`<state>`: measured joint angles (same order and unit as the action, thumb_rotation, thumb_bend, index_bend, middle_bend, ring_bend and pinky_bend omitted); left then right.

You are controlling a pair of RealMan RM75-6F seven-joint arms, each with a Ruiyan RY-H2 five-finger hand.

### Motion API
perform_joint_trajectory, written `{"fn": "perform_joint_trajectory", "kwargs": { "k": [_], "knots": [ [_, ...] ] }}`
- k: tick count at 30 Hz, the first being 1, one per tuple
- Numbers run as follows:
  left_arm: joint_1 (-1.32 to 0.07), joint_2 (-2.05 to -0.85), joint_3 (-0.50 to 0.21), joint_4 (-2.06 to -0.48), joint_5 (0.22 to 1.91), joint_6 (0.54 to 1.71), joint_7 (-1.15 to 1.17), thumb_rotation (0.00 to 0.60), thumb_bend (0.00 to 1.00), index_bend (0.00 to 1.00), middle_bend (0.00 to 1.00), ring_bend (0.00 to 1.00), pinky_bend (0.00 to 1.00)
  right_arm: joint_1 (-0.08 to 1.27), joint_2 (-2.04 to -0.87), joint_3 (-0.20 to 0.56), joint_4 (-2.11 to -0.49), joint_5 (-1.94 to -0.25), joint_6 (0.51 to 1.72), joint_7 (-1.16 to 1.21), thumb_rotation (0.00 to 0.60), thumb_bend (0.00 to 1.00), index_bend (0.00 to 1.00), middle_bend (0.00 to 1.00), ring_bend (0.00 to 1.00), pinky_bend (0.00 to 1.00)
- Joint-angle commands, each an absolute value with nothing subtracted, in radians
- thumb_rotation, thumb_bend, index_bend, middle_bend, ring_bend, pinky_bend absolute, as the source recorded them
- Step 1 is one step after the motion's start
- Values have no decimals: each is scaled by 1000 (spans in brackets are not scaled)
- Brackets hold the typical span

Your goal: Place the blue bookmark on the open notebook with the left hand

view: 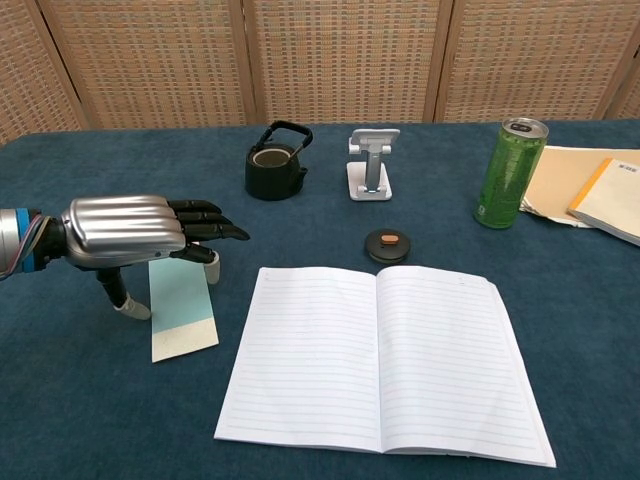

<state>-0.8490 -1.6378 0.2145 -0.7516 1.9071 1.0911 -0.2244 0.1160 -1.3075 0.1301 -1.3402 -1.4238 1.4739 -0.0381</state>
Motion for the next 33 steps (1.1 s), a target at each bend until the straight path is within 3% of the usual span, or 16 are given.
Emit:
{"fn": "perform_joint_trajectory", "kwargs": {
  "k": [1, 33],
  "knots": [
    [-850, -1635, 219, -756, 1903, 1086, -222, 600, 95, 309, 0, 0, 0, 116, -1307, 130, -1341, -1424, 1474, -38, 600, 84, 2, 0, 0, 0],
    [-869, -1635, 242, -787, 1878, 1041, -194, 600, 95, 340, 0, 0, 0, 118, -1309, 129, -1338, -1420, 1466, -31, 600, 84, 2, 0, 0, 0]
  ]
}}
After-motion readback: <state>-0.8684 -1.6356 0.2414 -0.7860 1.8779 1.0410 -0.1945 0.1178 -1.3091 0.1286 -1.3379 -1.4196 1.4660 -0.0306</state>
